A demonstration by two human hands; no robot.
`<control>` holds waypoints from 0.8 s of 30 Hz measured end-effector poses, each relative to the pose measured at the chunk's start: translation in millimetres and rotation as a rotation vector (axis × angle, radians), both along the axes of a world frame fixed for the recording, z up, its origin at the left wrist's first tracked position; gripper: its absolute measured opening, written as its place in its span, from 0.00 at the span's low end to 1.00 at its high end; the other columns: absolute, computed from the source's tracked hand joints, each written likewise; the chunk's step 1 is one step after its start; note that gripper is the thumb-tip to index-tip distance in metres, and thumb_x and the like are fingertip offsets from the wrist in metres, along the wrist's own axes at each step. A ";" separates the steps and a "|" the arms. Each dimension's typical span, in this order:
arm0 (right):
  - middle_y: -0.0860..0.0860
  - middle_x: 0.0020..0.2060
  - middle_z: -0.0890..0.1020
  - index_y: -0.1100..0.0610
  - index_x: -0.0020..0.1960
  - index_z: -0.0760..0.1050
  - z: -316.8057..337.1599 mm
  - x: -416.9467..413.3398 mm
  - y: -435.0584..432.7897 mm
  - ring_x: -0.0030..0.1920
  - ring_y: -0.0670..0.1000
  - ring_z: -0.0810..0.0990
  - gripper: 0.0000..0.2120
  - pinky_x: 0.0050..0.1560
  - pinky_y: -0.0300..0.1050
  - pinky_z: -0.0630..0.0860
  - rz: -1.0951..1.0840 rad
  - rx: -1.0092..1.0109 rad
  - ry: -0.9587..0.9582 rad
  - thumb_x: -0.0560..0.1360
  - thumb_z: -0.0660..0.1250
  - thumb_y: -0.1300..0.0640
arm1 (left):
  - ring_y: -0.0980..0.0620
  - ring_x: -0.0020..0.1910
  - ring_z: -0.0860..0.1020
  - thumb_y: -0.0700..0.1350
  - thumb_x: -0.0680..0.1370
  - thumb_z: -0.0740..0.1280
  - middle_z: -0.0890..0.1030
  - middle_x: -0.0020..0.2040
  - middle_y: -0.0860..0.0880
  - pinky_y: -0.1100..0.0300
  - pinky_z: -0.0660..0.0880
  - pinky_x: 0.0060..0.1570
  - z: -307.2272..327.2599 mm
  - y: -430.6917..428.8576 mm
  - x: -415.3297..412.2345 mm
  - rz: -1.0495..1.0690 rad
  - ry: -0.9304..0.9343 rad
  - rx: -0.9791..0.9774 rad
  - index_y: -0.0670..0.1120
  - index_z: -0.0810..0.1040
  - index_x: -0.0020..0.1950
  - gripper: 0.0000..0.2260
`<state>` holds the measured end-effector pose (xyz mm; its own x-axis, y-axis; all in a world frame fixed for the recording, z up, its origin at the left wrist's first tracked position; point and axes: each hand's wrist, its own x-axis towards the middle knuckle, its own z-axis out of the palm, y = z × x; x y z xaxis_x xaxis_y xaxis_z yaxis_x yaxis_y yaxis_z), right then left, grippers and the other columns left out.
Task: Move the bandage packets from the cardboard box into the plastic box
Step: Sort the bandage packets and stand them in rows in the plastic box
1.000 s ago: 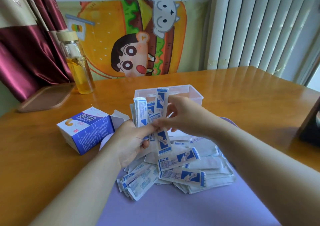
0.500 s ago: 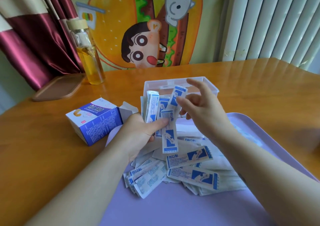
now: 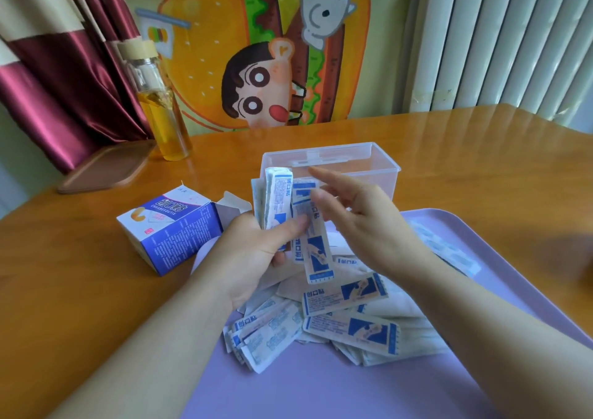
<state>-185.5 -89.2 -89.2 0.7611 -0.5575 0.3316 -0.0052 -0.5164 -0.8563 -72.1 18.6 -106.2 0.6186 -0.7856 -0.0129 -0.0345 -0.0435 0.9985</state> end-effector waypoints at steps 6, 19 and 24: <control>0.41 0.30 0.82 0.51 0.39 0.80 1.7 -0.2 -1.7 0.30 0.39 0.79 0.06 0.33 0.28 0.72 0.083 0.106 0.008 0.74 0.69 0.57 | 0.53 0.39 0.82 0.44 0.76 0.66 0.85 0.42 0.48 0.67 0.74 0.28 8.9 1.2 -4.2 -0.054 0.285 -0.037 0.47 0.79 0.54 0.08; 0.49 0.25 0.75 0.59 0.38 0.77 -6.6 6.2 -9.9 0.27 0.46 0.70 0.08 0.40 0.44 0.72 0.071 0.584 -0.016 0.75 0.68 0.57 | 0.46 0.42 0.84 0.39 0.80 0.58 0.84 0.48 0.39 0.55 0.81 0.36 10.1 0.7 -5.7 -0.134 0.509 -0.063 0.41 0.77 0.56 0.10; 0.50 0.28 0.74 0.60 0.43 0.81 -10.1 7.7 -6.6 0.26 0.45 0.66 0.06 0.39 0.45 0.69 0.037 0.473 -0.024 0.74 0.69 0.57 | 0.47 0.44 0.83 0.39 0.77 0.64 0.84 0.50 0.42 0.53 0.82 0.40 6.5 0.4 -6.9 -0.085 0.349 -0.029 0.41 0.76 0.60 0.12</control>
